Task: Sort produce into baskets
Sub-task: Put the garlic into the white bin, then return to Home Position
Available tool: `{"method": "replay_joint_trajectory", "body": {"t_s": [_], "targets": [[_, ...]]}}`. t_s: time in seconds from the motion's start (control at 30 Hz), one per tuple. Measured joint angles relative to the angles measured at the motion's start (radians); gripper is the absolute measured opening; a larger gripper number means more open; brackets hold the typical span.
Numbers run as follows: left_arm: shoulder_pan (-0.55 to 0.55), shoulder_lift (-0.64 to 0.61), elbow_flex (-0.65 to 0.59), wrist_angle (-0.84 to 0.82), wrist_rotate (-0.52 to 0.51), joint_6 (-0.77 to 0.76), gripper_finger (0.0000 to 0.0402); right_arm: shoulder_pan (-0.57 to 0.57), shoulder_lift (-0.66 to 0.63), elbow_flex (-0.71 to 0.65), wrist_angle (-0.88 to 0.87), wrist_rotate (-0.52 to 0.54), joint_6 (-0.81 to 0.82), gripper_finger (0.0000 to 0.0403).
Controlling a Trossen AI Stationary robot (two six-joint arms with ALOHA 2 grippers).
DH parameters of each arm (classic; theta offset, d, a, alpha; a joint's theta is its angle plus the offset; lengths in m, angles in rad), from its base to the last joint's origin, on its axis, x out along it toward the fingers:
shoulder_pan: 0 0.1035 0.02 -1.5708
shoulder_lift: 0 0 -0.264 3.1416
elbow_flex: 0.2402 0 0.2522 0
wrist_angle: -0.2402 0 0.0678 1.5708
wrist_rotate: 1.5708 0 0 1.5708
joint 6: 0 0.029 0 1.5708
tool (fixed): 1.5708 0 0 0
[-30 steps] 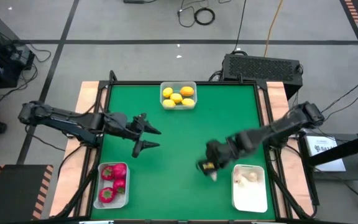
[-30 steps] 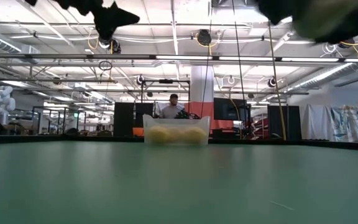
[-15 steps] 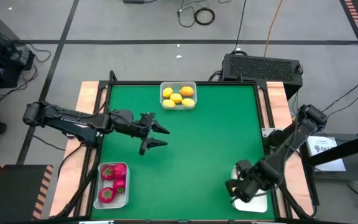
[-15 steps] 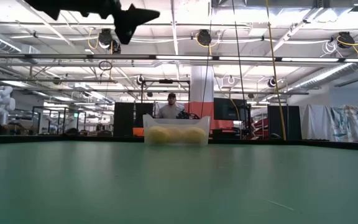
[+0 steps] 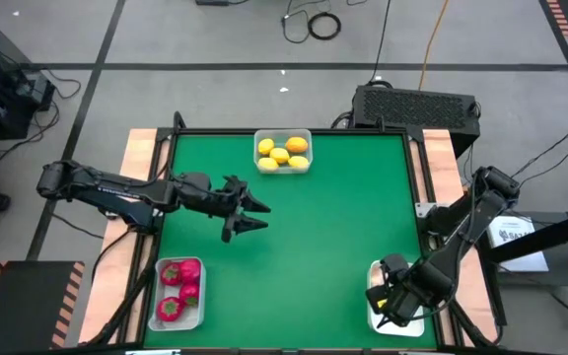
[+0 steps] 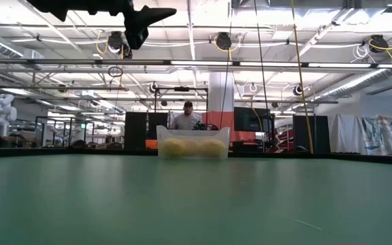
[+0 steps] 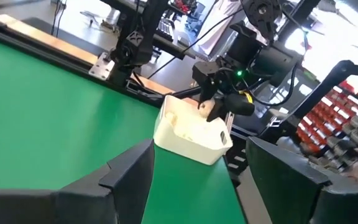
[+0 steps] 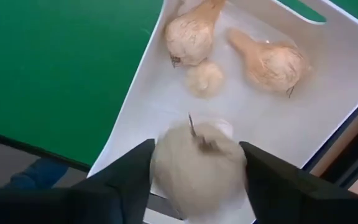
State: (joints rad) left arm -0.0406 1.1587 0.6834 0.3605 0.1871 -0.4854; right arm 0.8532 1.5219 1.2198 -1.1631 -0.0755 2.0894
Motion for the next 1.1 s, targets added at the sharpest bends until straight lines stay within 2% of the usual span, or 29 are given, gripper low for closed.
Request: {"method": "replay_joint_trajectory", "body": {"t_s": [0.27, 0.47, 0.67, 0.83, 0.97, 1.1], "targets": [[-0.029, 0.000, 0.000, 0.000, -0.010, -0.063, 0.0260, 0.000, 0.000, 0.000, 0.011, -0.008, -0.105, 0.0287], [-0.061, 0.000, 0.001, 0.019, -0.051, -0.112, 0.0260, -0.004, -0.029, 0.000, -0.003, 0.007, -0.140, 0.0313], [-0.102, 0.000, 0.025, 0.019, -0.114, -0.137, 0.0260, -0.030, -0.119, 0.000, -0.037, 0.130, -0.200, 0.0315], [-0.117, -0.001, 0.059, 0.017, -0.121, -0.128, 0.0260, -0.071, -0.210, 0.000, -0.084, 0.245, -0.291, 0.0315], [-0.117, -0.020, 0.065, -0.005, -0.123, -0.106, 0.0260, -0.126, -0.263, 0.000, -0.091, 0.331, -0.411, 0.0315], [-0.114, -0.067, 0.065, -0.091, -0.159, -0.100, 0.0260, -0.204, -0.284, 0.000, -0.069, 0.395, -0.600, 0.0315]]}}
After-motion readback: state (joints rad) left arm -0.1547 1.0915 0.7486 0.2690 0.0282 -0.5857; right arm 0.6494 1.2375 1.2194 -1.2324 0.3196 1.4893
